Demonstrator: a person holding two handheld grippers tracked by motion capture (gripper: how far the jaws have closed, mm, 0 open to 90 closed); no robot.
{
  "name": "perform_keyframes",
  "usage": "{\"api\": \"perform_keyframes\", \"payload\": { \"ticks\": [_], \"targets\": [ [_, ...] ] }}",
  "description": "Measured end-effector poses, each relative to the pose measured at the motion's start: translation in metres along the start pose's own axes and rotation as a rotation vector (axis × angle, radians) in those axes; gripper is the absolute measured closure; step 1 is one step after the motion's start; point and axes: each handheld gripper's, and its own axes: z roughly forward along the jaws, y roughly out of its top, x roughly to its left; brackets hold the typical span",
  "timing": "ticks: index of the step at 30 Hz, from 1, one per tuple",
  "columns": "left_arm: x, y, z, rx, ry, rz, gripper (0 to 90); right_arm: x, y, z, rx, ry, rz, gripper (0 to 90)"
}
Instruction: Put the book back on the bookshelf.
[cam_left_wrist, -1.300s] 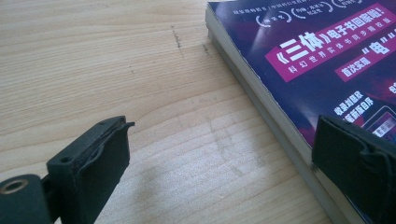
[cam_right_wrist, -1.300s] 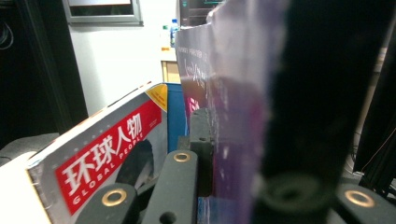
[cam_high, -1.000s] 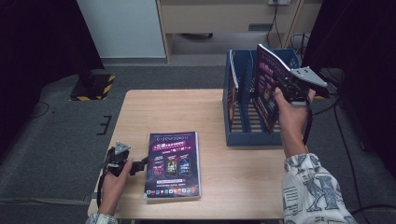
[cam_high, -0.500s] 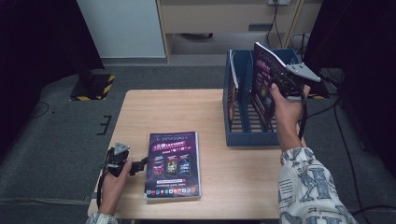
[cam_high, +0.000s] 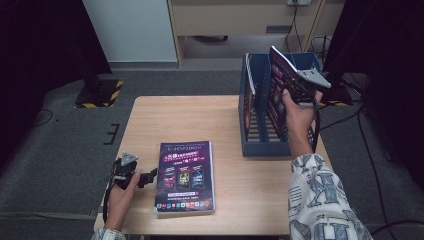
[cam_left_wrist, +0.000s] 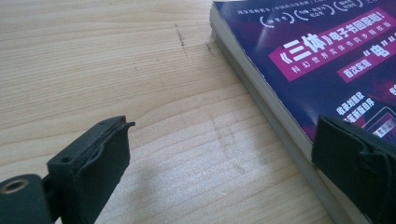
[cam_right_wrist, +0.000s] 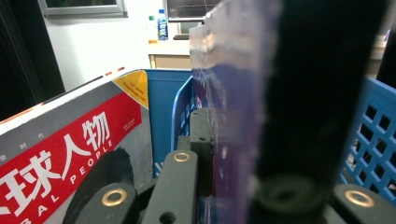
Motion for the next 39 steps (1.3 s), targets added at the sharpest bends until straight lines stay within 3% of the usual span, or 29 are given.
{"api": "perform_keyframes", "payload": {
  "ticks": [3, 5, 21, 29, 39],
  "targets": [
    [0.000, 0.000, 0.000, 0.003, -0.002, -0.003, 3.8, -0.001, -0.005, 0.002, -0.003, -0.004, 0.010, 84.0],
    [0.000, 0.000, 0.000, 0.015, -0.014, -0.008, 3.2, -0.002, -0.007, 0.004, 0.000, -0.009, -0.008, 84.0],
    [0.000, -0.001, 0.001, 0.011, -0.003, -0.004, 3.7, -0.009, -0.034, 0.012, -0.026, -0.029, 0.021, 83.9],
    [0.000, -0.001, 0.002, 0.014, 0.001, 0.000, 3.6, -0.007, -0.039, 0.015, -0.022, -0.044, 0.004, 83.9],
    [0.000, 0.000, 0.001, 0.011, -0.002, -0.004, 3.7, -0.007, -0.050, 0.016, -0.019, -0.069, 0.027, 83.8]
  ]
}}
